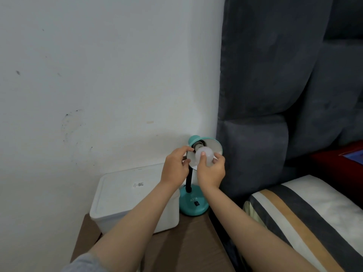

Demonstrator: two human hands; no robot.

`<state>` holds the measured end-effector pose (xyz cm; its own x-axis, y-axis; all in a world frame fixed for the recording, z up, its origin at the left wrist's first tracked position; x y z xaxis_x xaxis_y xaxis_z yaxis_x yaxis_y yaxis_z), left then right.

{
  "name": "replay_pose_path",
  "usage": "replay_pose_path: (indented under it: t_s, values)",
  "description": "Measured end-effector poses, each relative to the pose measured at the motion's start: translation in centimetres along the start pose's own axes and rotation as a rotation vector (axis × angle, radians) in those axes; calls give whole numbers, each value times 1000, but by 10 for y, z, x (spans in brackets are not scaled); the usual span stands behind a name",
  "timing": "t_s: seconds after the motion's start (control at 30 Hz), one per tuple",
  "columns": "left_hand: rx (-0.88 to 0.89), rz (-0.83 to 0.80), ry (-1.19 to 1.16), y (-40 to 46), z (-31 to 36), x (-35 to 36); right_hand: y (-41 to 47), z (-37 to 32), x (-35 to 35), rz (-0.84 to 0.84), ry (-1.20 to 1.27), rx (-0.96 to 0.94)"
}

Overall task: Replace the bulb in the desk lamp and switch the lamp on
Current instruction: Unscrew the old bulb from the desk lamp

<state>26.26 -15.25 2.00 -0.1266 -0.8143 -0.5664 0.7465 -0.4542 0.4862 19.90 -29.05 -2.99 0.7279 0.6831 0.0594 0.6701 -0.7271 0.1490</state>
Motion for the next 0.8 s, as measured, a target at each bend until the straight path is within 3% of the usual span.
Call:
replay_pose_path:
  t_s: [0.27, 0.53, 0.8]
  values:
    - [-7, 1, -22, 1, -1, 0, -2, -8, 4, -22, -11, -105]
    - [0, 7, -10, 0, 0, 1, -6, 8, 7, 20, 21, 108]
    - [-17, -5, -18, 0, -1, 1, -1, 4, 4, -48, 20, 41]
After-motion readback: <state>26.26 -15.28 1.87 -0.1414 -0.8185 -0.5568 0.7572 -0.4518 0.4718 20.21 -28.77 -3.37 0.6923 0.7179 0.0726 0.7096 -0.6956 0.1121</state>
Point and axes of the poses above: each hand's wrist, its own y-axis towards the middle knuckle, its own x-axis out of the palm, z = x × y, the point moved 10 cm from there along y, towards the middle knuckle, and after that the axes turned 8 degrees about -z, right-handed, at the moved point
